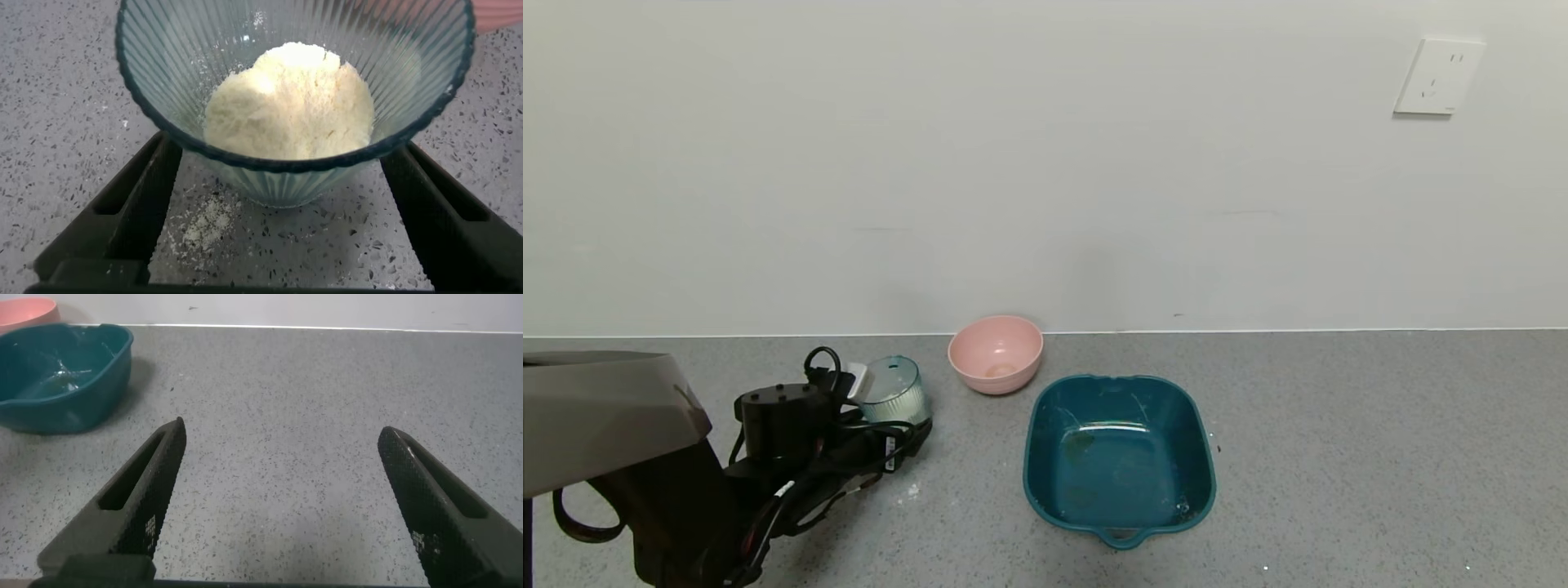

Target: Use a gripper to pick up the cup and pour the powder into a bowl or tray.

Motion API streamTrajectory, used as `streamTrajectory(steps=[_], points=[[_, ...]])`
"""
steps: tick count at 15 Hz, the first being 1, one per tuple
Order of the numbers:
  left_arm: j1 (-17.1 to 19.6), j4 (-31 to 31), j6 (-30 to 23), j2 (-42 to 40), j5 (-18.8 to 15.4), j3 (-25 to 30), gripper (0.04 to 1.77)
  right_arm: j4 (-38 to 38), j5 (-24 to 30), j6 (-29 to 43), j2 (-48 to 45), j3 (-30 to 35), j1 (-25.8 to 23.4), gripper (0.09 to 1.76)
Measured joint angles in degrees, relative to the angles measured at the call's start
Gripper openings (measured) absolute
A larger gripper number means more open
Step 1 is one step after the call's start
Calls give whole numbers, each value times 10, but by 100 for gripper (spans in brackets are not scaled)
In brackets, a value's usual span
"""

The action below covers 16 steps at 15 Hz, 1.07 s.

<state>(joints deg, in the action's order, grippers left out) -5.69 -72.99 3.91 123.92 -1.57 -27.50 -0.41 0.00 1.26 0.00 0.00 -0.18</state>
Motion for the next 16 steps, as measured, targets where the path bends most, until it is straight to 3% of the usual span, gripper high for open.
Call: streamTrajectory(steps=[6,9,16], points=[[0,0,0,18,1,-18,172,0,0,0,0,0,0,171],[0,0,0,22,1,-22,131,0,0,0,0,0,0,171],[-1,0,1,22,1,-20,125,0,0,0,0,0,0,171]])
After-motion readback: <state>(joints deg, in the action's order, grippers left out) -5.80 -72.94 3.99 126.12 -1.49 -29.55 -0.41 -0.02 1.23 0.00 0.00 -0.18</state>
